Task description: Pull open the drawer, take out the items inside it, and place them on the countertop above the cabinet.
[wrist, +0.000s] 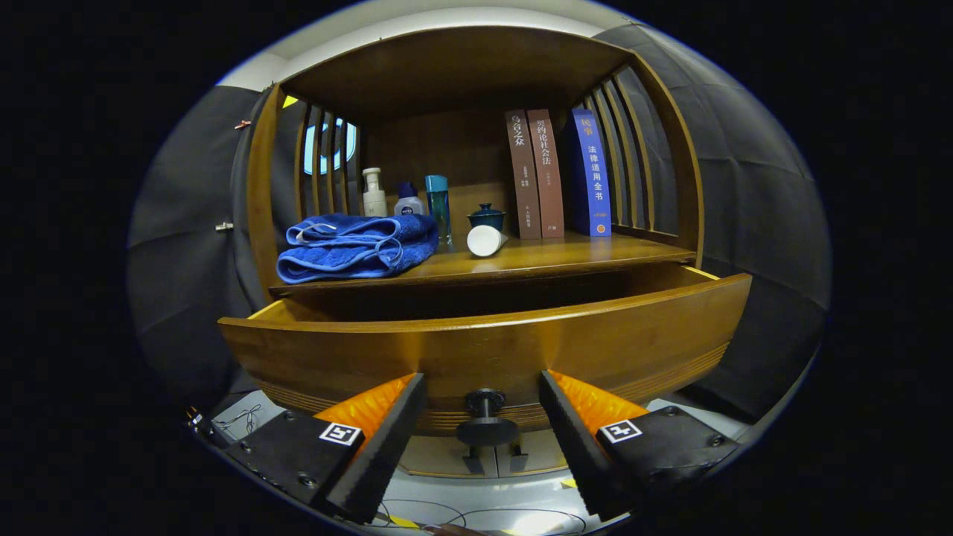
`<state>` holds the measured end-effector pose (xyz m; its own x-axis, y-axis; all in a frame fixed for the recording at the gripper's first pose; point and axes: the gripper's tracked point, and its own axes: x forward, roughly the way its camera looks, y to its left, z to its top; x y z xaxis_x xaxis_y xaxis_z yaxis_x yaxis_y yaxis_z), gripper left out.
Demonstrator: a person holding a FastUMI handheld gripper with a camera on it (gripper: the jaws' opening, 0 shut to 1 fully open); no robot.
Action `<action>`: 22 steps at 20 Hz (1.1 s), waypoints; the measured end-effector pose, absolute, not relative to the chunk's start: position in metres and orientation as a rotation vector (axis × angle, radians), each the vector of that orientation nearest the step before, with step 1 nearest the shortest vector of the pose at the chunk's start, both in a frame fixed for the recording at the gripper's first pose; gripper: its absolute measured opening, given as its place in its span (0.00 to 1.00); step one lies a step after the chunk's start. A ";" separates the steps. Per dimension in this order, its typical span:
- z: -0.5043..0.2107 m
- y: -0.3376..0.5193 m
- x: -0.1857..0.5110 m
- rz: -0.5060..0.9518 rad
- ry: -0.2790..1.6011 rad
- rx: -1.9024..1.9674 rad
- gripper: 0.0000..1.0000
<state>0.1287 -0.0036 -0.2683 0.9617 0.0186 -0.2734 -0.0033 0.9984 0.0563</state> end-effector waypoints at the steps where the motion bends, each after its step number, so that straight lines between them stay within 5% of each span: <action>1: -0.269 -0.004 0.136 0.011 0.271 0.054 1.00; 22: -0.273 -0.004 0.197 -0.002 0.264 0.060 0.99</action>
